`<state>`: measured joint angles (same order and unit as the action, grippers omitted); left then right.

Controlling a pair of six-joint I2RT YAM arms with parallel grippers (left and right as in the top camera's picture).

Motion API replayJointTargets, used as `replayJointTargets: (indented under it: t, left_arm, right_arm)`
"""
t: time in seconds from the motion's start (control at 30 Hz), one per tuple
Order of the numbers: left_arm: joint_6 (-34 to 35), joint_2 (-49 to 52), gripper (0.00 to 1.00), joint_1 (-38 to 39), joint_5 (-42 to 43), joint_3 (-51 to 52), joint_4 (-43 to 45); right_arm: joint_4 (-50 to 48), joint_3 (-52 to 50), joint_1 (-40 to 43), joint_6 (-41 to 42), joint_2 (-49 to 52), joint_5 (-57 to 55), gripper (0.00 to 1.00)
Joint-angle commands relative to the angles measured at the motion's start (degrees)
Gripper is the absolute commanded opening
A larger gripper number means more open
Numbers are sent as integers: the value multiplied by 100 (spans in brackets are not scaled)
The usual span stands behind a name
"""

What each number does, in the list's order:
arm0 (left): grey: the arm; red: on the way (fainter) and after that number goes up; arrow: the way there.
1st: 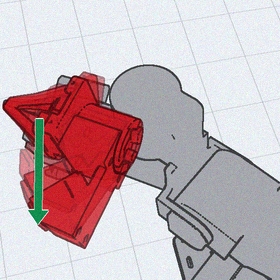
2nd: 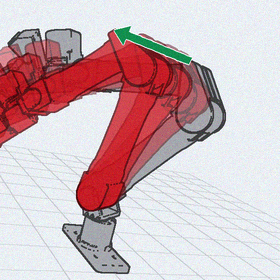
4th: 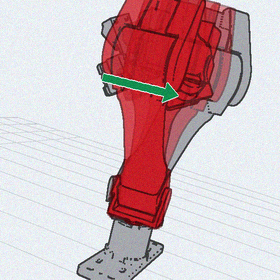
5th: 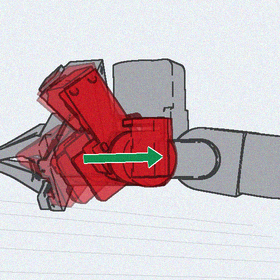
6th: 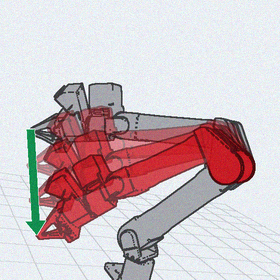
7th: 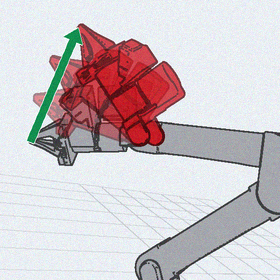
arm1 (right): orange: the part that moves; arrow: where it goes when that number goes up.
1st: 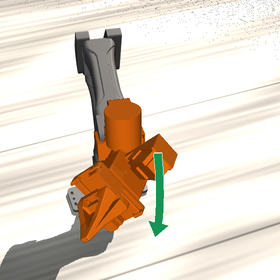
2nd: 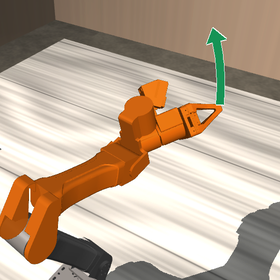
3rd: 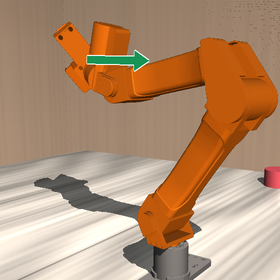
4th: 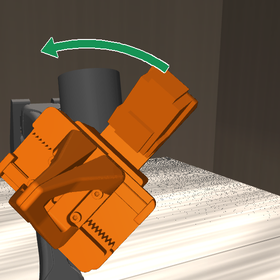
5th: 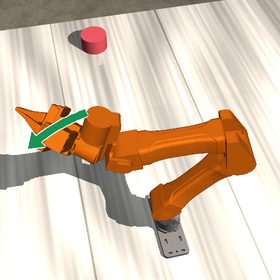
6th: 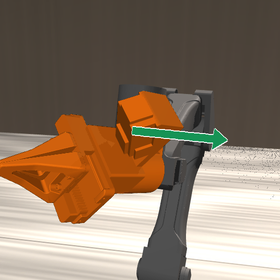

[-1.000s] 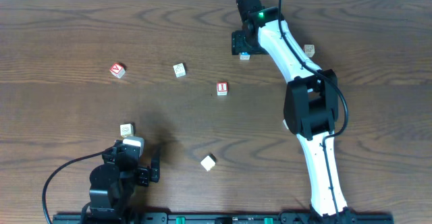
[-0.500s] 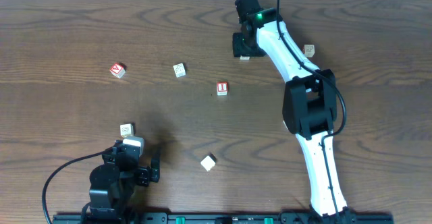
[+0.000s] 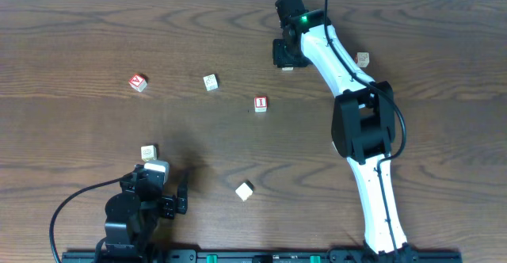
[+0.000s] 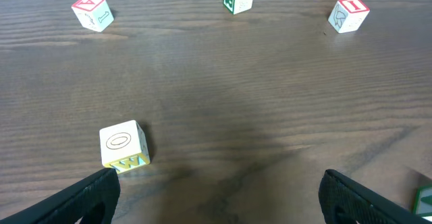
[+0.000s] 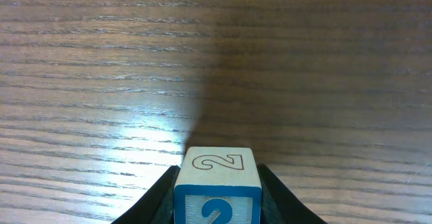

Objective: Spell out Ai2
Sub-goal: 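Move the right gripper to the blue 2 block and grasp it, then carry the blue 2 block and place it right of the 1 block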

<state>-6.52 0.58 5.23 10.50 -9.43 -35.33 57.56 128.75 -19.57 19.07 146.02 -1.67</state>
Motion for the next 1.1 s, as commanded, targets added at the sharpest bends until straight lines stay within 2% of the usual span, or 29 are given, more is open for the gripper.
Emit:
replayJointTargets:
  t: [0.0, 0.2, 0.37, 0.43, 0.47, 0.77, 0.87, 1.07]
  left_arm:
    - [-120, -37, 95, -39, 24, 37, 26]
    - [-120, -37, 95, -39, 24, 37, 26]
    - [-120, -37, 95, -39, 24, 37, 26]
    - [-120, -37, 95, -39, 26, 37, 26]
    - [-120, -37, 95, -39, 24, 37, 26]
    - [-120, -37, 95, -39, 24, 37, 26]
    - [-120, -37, 95, -39, 24, 37, 26]
    - [-120, -37, 95, -39, 26, 37, 26]
  right_arm:
    - [35, 44, -44, 149, 129, 22, 29]
    - [492, 343, -63, 238, 70, 46, 21]
    - [1246, 1075, -190, 446, 11, 44, 15]
    - [1779, 1360, -308, 739, -13, 48, 3]
    - [1963, 1412, -358, 798, -24, 50, 1]
    - [3187, 1447, -898, 1071, -439, -173, 1]
    - [3373, 1416, -927, 1071, -632, -549, 1]
    - [3620, 1106, -933, 1067, -730, -599, 1]
